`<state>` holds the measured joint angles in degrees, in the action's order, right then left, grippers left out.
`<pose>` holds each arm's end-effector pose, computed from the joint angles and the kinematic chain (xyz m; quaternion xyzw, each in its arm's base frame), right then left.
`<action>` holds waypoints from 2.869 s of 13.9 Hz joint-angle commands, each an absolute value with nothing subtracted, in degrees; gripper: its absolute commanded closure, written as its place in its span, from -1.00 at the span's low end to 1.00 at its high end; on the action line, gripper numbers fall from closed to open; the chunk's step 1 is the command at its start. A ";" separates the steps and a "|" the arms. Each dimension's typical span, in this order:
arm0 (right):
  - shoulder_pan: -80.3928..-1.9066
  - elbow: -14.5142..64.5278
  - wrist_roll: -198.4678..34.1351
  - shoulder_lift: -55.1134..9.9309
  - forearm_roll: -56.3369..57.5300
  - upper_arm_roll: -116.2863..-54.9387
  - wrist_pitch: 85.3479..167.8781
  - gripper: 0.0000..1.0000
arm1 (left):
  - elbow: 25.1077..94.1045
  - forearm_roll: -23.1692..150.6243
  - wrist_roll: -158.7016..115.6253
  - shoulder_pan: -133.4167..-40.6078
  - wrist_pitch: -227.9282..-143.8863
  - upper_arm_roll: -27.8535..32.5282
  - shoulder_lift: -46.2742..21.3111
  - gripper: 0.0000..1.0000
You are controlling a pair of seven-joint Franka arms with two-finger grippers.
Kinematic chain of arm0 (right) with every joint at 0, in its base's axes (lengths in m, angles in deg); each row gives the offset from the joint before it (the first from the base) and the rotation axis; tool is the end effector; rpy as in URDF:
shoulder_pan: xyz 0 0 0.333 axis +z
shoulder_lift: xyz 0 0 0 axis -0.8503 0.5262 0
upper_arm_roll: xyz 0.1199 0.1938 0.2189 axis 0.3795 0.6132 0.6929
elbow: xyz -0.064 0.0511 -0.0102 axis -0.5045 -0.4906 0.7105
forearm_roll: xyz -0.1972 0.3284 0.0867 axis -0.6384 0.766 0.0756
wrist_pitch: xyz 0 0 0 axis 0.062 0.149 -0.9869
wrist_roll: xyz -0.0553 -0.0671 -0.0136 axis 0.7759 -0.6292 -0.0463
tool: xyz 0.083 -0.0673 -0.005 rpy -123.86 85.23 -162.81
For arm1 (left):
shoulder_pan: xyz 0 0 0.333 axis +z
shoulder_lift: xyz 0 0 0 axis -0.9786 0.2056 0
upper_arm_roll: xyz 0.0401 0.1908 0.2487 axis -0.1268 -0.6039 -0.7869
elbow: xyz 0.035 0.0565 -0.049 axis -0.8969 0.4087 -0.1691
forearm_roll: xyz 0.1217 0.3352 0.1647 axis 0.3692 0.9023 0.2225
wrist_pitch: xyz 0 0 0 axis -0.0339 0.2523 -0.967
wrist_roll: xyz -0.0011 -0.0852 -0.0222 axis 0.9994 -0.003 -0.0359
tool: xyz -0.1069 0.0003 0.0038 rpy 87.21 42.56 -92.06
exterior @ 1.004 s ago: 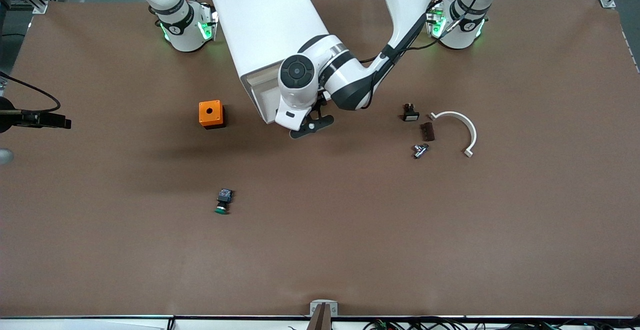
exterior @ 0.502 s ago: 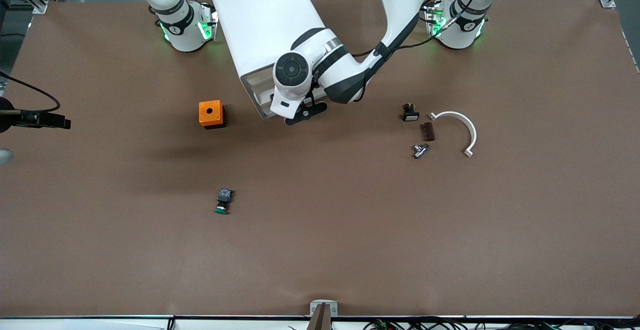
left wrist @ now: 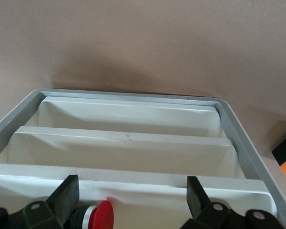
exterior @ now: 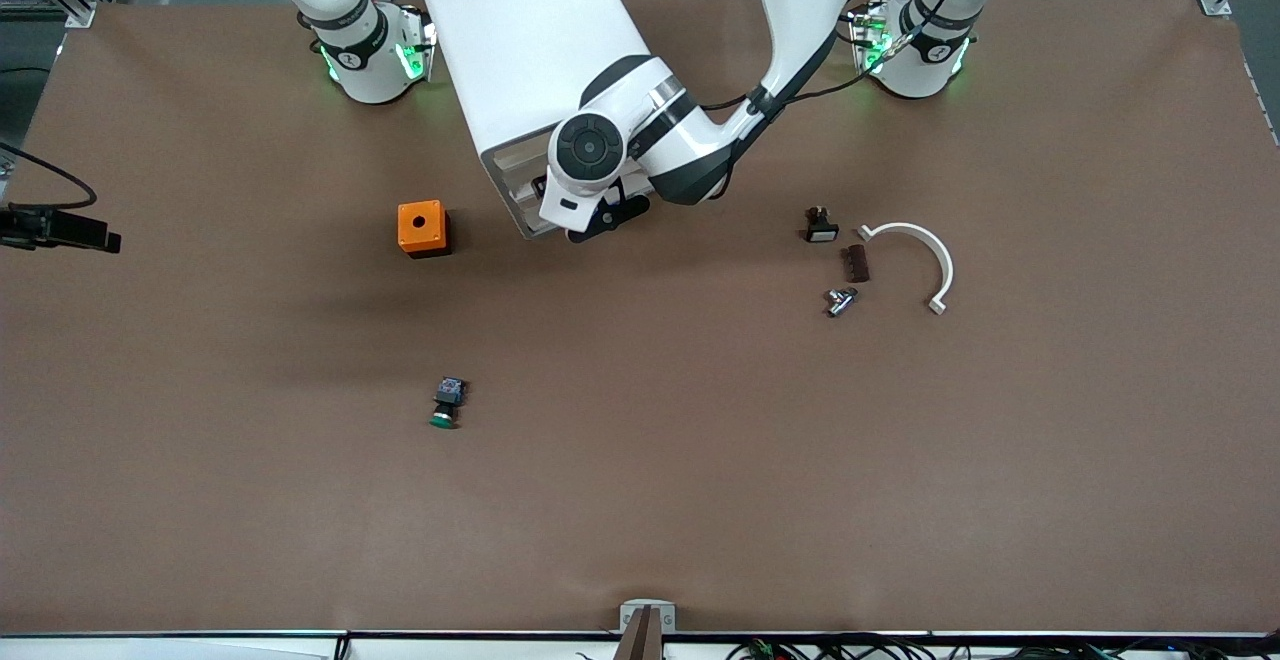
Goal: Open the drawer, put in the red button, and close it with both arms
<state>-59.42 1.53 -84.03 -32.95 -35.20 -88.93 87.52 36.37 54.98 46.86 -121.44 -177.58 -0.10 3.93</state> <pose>0.5903 -0.0894 0.5926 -0.9941 0.0249 0.1050 0.0078 0.3887 -0.6081 0.3039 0.9448 0.2175 -0.2437 0.0255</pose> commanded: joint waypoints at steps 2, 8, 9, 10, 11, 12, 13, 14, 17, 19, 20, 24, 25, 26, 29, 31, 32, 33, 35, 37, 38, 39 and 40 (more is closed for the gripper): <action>-60.71 1.83 -84.69 -37.17 -34.49 -87.81 86.49 -1.00 | 38.82 52.95 46.37 -121.12 -177.11 0.18 3.03 -0.99; -58.95 2.27 -84.69 -39.90 -34.49 -87.46 86.76 -1.00 | 39.96 48.81 45.85 -120.68 -177.03 0.27 2.85 -0.99; -59.04 2.27 -84.78 -39.90 -34.49 -87.55 86.58 -1.00 | 39.88 48.73 45.75 -120.59 -177.03 0.27 2.77 -0.99; -59.30 2.36 -84.69 -39.90 -34.40 -87.63 86.32 -1.00 | 39.87 48.73 45.58 -120.42 -177.03 0.18 2.51 -0.99; -59.39 2.45 -84.61 -39.99 -34.23 -87.81 86.31 -1.00 | 39.79 48.81 45.58 -120.07 -176.59 0.27 2.15 -0.99; -59.56 2.97 -84.61 -40.51 -34.05 -87.90 86.31 -1.00 | 39.53 48.90 45.49 -118.93 -175.45 0.27 1.63 -0.99; -60.44 4.02 -84.61 -41.04 -33.79 -87.90 86.31 -1.00 | 39.35 48.99 45.40 -117.88 -173.88 0.27 0.41 -0.99; -60.71 5.42 -84.61 -41.83 -33.79 -87.90 86.84 -1.00 | 39.17 49.08 44.96 -116.65 -172.99 0.18 -1.26 -0.99; -60.27 8.85 -84.61 -44.37 -33.79 -87.63 88.15 -1.00 | 37.77 49.52 44.61 -112.43 -172.46 -0.34 -5.66 -0.99; -60.27 12.80 -84.61 -47.18 -33.79 -87.55 91.31 -1.00 | 35.58 50.21 44.00 -107.52 -170.01 -0.35 -7.60 -0.99; -60.27 14.91 -84.61 -48.76 -33.79 -87.55 92.89 -1.00 | 34.78 50.31 41.99 -104.97 -169.04 -0.26 -8.91 -0.99; -59.66 23.26 -84.52 -54.57 -33.79 -87.37 99.75 -1.00 | 34.95 56.34 27.68 -96.17 -160.27 -0.52 -18.74 -0.99; -59.65 23.45 -84.43 -54.75 -33.79 -87.37 99.85 -1.00 | 34.95 58.81 24.77 -94.50 -157.45 -0.52 -20.33 -0.99; -59.65 23.46 -84.43 -54.76 -33.88 -87.37 99.85 -1.00 | 34.95 60.22 21.27 -92.05 -154.47 -0.52 -21.65 -0.99; -59.65 23.46 -84.52 -54.67 -34.40 -87.37 99.59 -1.00 | 35.13 61.81 10.99 -83.88 -151.19 -0.52 -24.38 -0.99; -59.65 23.46 -84.69 -54.58 -34.40 -87.37 99.59 -1.00 | 35.30 62.08 1.24 -78.25 -148.91 -0.52 -25.79 -0.99; -59.65 23.46 -84.69 -54.58 -34.49 -87.37 99.76 -1.00 | 35.30 62.08 -3.42 -74.40 -147.25 0.00 -26.41 -0.99; -59.39 23.37 -84.69 -54.58 -34.84 -87.37 99.85 -1.00 | 35.56 62.17 -8.86 -72.62 -146.01 -0.69 -27.63 -0.99; -58.78 23.19 -84.69 -54.49 -36.76 -87.37 100.29 -1.00 | 36.44 63.14 -18.71 -76.17 -144.25 -10.12 -29.74 -0.99; -57.81 23.02 -84.52 -54.49 -38.44 -87.37 100.64 -1.00 | 38.81 63.14 -27.33 -79.72 -144.15 -19.39 -31.85 -0.99; -57.81 23.02 -84.43 -54.58 -38.36 -87.37 100.55 -1.00 | 39.17 63.23 -29.98 -79.63 -144.33 -20.98 -32.12 -0.99; -57.81 23.02 -84.26 -54.58 -38.36 -87.37 100.47 -1.00 | 39.17 63.31 -31.32 -79.81 -144.68 -23.17 -32.13 -0.99; -57.81 23.02 -84.17 -54.67 -38.18 -87.37 100.47 -1.00 | 39.17 64.01 -31.85 -79.81 -146.16 -24.15 -32.13 -0.99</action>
<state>-58.26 22.14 -84.42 -53.37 -37.08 -87.31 100.12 37.02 62.25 -29.69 -78.39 -144.23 -21.78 -30.49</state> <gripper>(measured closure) 0.000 0.004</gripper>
